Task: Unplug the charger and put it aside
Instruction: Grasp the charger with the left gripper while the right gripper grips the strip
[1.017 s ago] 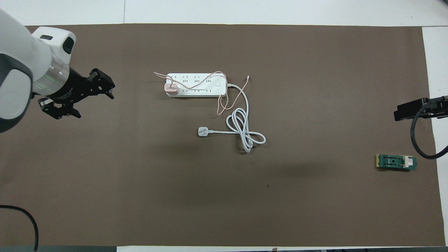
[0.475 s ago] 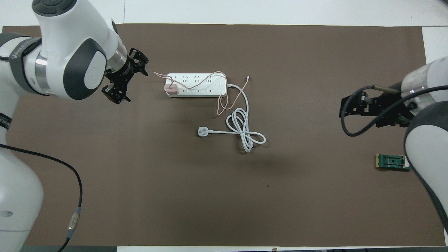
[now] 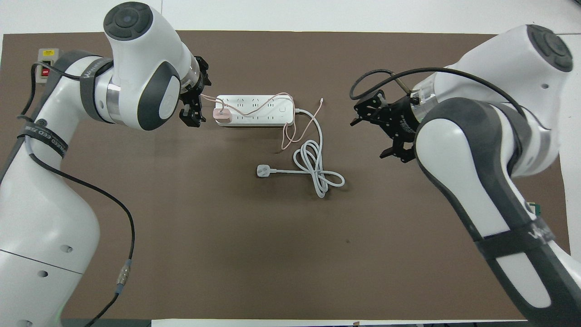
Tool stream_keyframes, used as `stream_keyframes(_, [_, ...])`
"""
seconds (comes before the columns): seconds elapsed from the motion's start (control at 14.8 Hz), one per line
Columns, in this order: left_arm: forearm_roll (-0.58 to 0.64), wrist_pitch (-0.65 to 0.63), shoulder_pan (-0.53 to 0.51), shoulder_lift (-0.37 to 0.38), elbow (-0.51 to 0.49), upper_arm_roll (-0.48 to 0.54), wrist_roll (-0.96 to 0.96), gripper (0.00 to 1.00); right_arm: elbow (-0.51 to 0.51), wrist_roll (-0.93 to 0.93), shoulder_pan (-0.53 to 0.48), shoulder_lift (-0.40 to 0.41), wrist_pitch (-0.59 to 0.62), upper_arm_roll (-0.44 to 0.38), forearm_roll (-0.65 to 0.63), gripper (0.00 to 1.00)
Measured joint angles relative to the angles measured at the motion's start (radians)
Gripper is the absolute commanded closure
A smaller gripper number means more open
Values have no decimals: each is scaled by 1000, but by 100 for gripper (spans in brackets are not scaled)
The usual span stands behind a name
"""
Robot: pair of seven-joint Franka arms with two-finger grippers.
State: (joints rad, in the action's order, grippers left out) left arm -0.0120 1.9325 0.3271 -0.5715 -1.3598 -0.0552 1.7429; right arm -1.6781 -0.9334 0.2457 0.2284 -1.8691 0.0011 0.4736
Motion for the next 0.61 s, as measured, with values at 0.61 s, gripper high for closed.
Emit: stream_keyframes(0.61, [8,150,11,9,-139,4,14,0,291,-279,77,391,-84,0,334,0])
